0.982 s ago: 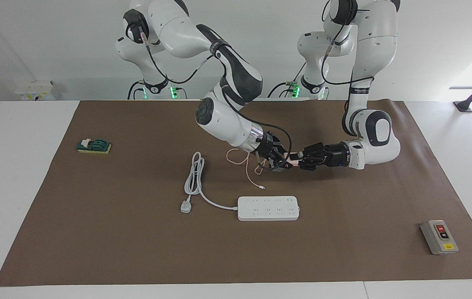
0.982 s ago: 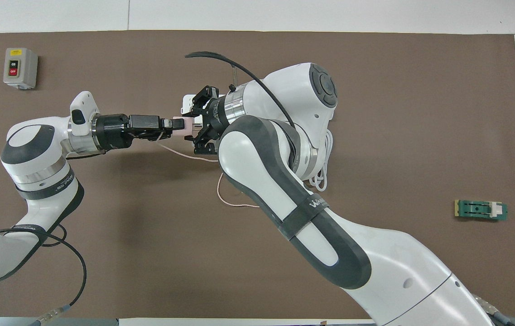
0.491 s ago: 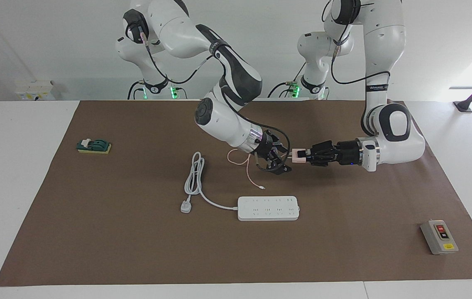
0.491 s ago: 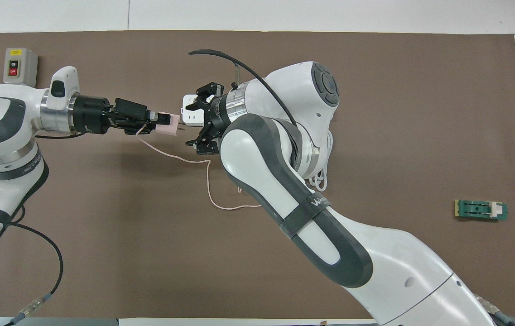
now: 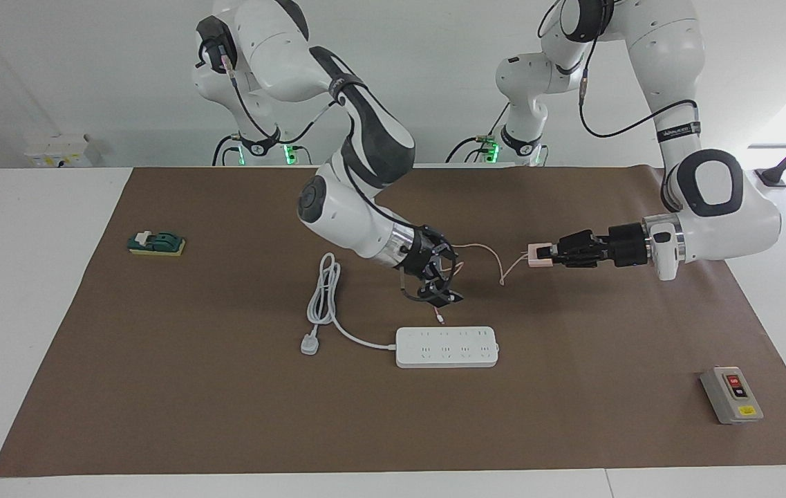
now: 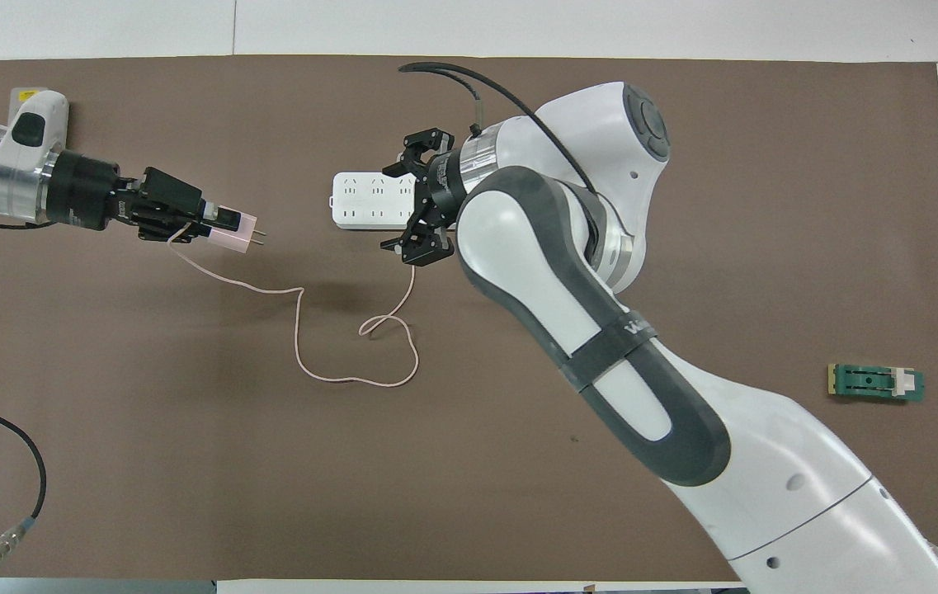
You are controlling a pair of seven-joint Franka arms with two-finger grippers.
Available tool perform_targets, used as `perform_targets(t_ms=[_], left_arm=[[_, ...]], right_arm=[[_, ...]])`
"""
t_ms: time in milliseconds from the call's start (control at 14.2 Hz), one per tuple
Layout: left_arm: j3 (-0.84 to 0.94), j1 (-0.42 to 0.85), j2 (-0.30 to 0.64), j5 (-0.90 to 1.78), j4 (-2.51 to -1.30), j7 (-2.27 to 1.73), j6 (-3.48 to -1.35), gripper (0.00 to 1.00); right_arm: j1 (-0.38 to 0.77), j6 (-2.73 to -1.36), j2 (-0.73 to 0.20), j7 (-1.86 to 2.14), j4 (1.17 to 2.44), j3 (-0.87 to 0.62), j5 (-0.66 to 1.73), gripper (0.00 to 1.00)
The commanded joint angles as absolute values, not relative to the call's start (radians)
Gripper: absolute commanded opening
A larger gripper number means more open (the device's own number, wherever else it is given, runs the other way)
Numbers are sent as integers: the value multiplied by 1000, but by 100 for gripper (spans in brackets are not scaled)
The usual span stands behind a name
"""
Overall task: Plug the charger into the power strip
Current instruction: 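Open the right gripper and withdraw while the left gripper pulls back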
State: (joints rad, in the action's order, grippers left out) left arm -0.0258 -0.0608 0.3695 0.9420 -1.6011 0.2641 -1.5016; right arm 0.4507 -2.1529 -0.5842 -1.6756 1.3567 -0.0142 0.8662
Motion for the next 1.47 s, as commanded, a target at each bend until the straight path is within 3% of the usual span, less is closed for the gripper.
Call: perform_targets(t_ms=[0,491,772,1404], left_arm=[[-23,-49,379,739,-1442,157,-1468,0],[-5,20,354,418,-1333,146,-1440,0],[-11,18,354,323,-1333,279,-1437,0],[-29,-31,347,292,-1292,233,-1497,0]], right_arm=[[367,-2068,-551,-1664,1345,-20,859,100],[209,-1878,-468,-1655,1347,-20,684,100],[150,-1772,-431,-1583,1347,-20,620,100],[86,-1620,-385,-1186,1354,-20,410,100]])
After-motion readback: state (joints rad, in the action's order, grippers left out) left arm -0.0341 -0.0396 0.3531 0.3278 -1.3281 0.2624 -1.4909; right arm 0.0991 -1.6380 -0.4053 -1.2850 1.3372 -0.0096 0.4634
